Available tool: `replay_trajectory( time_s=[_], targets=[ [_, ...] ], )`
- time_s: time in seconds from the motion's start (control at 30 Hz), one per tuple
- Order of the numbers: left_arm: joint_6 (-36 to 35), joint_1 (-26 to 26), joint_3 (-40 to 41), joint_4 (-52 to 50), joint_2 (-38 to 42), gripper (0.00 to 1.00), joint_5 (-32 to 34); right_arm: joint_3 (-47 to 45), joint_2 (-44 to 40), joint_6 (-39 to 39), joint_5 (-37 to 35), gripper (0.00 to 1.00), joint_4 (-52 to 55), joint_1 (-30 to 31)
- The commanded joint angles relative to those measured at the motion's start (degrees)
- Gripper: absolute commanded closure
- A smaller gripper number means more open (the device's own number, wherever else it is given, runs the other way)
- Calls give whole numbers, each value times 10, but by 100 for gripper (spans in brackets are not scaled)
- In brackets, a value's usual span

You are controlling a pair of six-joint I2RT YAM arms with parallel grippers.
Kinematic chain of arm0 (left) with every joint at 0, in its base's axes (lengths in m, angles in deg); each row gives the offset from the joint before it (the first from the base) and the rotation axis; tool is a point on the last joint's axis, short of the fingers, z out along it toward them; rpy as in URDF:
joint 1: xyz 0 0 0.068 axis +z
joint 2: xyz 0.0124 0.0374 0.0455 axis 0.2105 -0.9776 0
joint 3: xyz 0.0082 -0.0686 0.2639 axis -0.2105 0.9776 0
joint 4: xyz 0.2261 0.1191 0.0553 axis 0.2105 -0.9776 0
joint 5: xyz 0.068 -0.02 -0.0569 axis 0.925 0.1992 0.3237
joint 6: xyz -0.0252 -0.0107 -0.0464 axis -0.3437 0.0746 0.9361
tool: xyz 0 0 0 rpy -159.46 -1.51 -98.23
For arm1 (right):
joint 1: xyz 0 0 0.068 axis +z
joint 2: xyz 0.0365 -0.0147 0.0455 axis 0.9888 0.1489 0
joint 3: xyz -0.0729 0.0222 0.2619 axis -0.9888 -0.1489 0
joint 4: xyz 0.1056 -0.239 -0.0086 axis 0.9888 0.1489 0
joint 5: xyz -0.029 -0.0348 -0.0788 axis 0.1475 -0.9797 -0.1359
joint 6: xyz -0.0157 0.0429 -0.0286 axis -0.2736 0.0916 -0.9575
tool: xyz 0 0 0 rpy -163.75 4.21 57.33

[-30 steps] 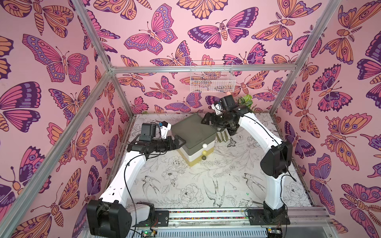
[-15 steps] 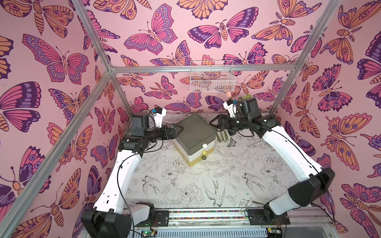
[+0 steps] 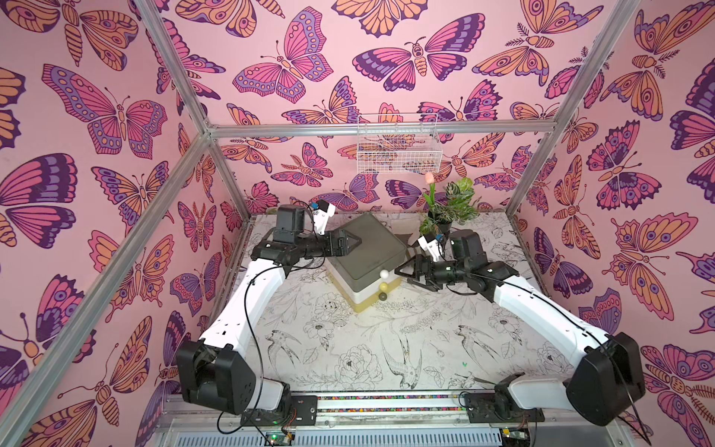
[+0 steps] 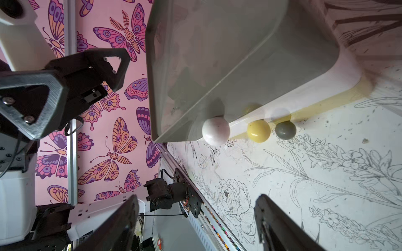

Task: Take the keys out of the drawer
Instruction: Open the drawer in the storage box.

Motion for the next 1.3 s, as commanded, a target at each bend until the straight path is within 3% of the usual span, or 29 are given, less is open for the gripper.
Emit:
replay_trajectory(
  time_s=[0.0, 0.3, 0.93, 1.27],
  targets=[
    [-6, -2, -2, 21, -15, 5, -21, -13, 7, 22, 27, 16, -80, -3],
    [-2, -4, 9, 21, -43, 6, -21, -28, 59, 50, 38, 24, -164, -3],
    [-8, -4, 43, 20, -44, 6, -17, -29, 120, 72, 45, 32, -233, 19],
    [-14, -5, 52, 20, -46, 6, -17, -37, 155, 85, 39, 42, -271, 25]
  ],
)
